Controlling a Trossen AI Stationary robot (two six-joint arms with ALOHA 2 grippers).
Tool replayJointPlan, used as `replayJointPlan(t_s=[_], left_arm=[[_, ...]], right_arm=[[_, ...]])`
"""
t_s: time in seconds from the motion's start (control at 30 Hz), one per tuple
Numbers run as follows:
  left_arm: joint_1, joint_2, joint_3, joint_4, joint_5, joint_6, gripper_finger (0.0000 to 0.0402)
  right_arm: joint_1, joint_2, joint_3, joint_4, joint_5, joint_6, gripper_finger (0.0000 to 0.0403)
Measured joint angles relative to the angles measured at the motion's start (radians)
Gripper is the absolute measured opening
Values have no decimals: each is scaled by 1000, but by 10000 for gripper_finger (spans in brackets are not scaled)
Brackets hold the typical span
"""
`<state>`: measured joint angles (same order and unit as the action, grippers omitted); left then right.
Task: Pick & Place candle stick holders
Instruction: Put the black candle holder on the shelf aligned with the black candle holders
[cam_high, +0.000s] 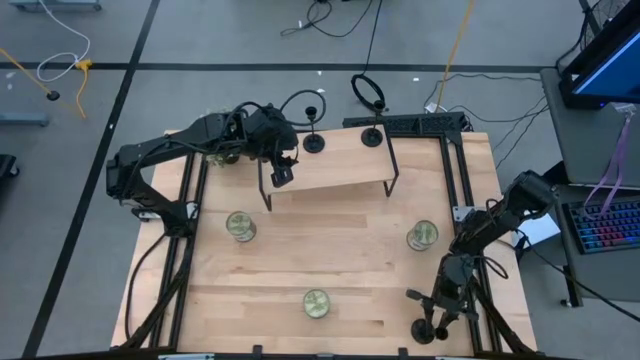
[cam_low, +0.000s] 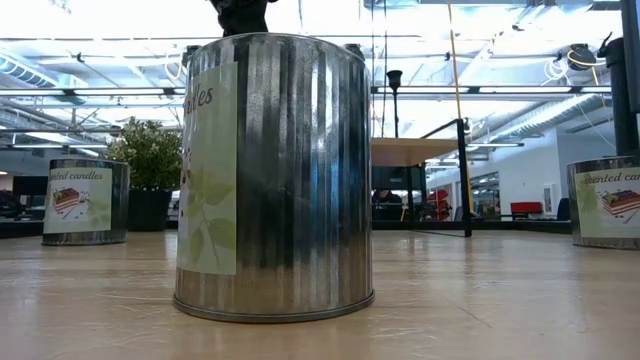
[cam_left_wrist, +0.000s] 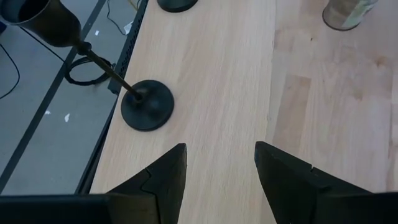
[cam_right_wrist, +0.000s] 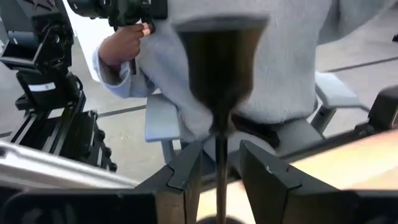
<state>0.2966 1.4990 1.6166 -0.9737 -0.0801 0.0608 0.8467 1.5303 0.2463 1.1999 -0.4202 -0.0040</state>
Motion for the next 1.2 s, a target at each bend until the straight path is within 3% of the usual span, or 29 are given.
replayJointPlan(t_s=[0.17,0.33,0.47,0.67,0.8,1.03,1.2], left_arm=[[0,0,0,0,0,-18,198],[0,0,0,-1,0,-15,198],[0,0,0,0,0,-14,198],[0,0,0,45,0,-14,198],[0,0,0,94,1,-5,198],[-28,0,0,193,1,17,198],[-74,-12,0,206,0,114,198]], right_arm=[[7,4,28,-25,1,12,72],[13,4,29,-41,4,-36,14],[10,4,29,-41,9,-72,17],[-44,-3,29,-8,205,-74,8],[-116,-76,29,-28,341,-33,14],[-295,-299,30,-45,371,-358,10],[-477,-441,77,-83,465,-369,10]])
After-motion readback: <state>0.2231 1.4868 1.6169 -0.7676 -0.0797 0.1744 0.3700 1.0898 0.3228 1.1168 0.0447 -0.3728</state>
